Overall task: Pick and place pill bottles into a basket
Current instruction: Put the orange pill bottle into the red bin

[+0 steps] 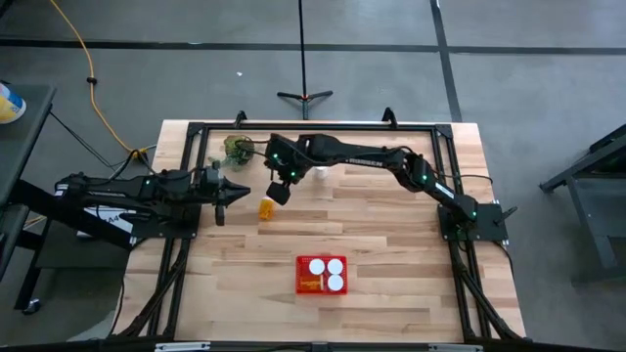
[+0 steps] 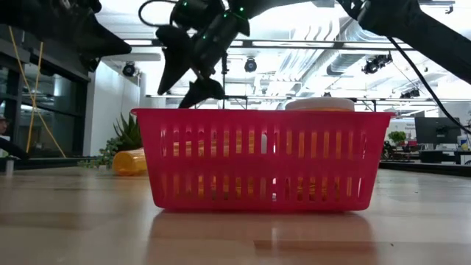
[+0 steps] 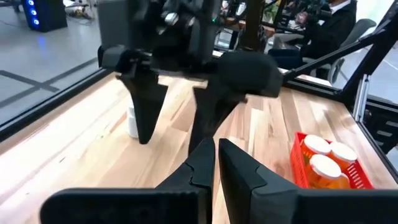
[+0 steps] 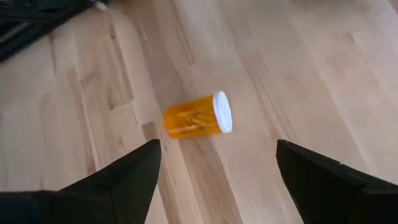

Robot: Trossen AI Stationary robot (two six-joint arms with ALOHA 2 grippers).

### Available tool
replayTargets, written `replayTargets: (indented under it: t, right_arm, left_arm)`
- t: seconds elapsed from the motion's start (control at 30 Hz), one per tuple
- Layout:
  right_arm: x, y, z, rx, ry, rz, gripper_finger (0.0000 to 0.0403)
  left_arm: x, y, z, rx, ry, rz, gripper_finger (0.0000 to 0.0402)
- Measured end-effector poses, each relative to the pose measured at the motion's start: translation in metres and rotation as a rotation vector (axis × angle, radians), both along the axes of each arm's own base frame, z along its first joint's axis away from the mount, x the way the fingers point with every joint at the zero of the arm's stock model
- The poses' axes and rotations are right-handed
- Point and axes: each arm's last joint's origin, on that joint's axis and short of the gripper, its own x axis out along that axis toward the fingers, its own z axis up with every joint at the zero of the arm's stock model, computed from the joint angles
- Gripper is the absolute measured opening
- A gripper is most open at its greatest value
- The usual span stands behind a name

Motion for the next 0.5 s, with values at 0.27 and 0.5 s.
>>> replayTargets:
  t: [0.27, 0.5]
  right_arm:
    - [-0.007, -0.001, 0.013, -0.076, 0.007, -0.003, 0.024]
    - [-0.025, -0.028, 0.006, -0.19, 0.18, -0.142, 0.0202]
  left_arm:
    - [0.0, 0.0, 0.0, -0.007, -0.003, 0.003, 0.006]
    - [0.0, 0.0, 0.001, -0.04, -0.02, 0.013, 0.006]
